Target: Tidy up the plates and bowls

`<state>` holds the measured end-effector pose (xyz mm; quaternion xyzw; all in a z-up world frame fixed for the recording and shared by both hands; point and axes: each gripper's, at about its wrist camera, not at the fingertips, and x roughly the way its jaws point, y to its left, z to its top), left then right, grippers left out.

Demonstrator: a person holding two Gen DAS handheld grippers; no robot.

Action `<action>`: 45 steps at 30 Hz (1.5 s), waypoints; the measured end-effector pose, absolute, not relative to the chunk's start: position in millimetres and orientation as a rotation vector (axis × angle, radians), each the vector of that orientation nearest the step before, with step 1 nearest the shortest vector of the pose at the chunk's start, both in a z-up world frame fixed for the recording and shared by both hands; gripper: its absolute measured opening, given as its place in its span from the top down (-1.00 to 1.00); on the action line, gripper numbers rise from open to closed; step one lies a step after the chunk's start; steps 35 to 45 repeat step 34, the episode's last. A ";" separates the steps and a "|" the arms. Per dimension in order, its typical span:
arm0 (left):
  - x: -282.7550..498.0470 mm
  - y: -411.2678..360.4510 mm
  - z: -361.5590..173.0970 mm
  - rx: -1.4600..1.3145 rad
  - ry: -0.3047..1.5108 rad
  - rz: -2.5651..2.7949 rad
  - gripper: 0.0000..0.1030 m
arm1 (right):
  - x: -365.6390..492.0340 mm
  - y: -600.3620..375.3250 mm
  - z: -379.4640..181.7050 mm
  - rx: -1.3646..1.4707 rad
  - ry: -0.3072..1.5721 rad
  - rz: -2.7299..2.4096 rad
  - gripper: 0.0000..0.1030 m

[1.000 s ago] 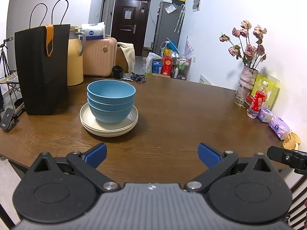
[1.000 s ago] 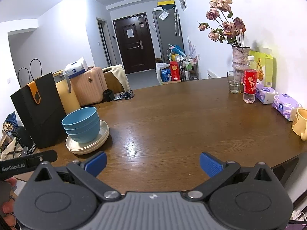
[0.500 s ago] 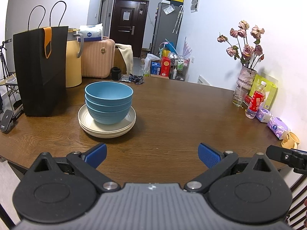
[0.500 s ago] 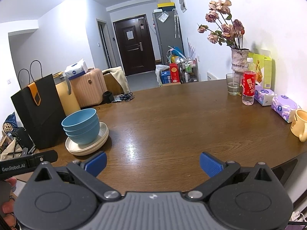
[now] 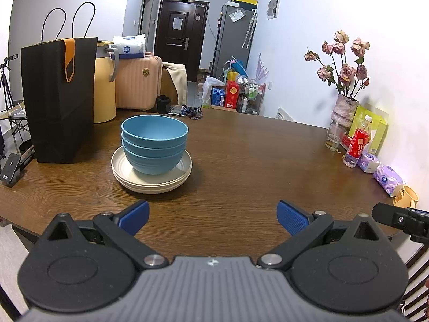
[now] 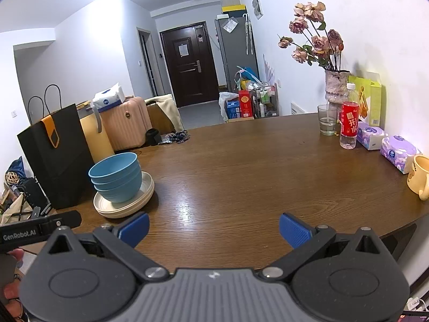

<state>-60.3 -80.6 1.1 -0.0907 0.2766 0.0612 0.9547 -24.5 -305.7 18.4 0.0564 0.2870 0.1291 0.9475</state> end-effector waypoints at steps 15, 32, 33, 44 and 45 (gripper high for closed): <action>-63.2 -75.0 6.0 -0.185 0.552 0.124 -1.00 | -26.4 -302.9 22.5 0.110 0.576 0.263 -1.00; -67.1 -69.9 3.0 -0.200 0.543 0.107 -1.00 | -26.5 -295.6 20.3 0.107 0.585 0.270 -1.00; -67.2 -69.7 3.0 -0.200 0.544 0.107 -1.00 | -26.0 -294.5 20.0 0.107 0.586 0.272 -1.00; -67.7 -68.9 2.5 -0.201 0.546 0.107 -1.00 | -25.5 -293.1 19.4 0.107 0.588 0.274 -1.00; -67.7 -68.9 2.5 -0.201 0.546 0.107 -1.00 | -25.5 -293.1 19.4 0.107 0.588 0.274 -1.00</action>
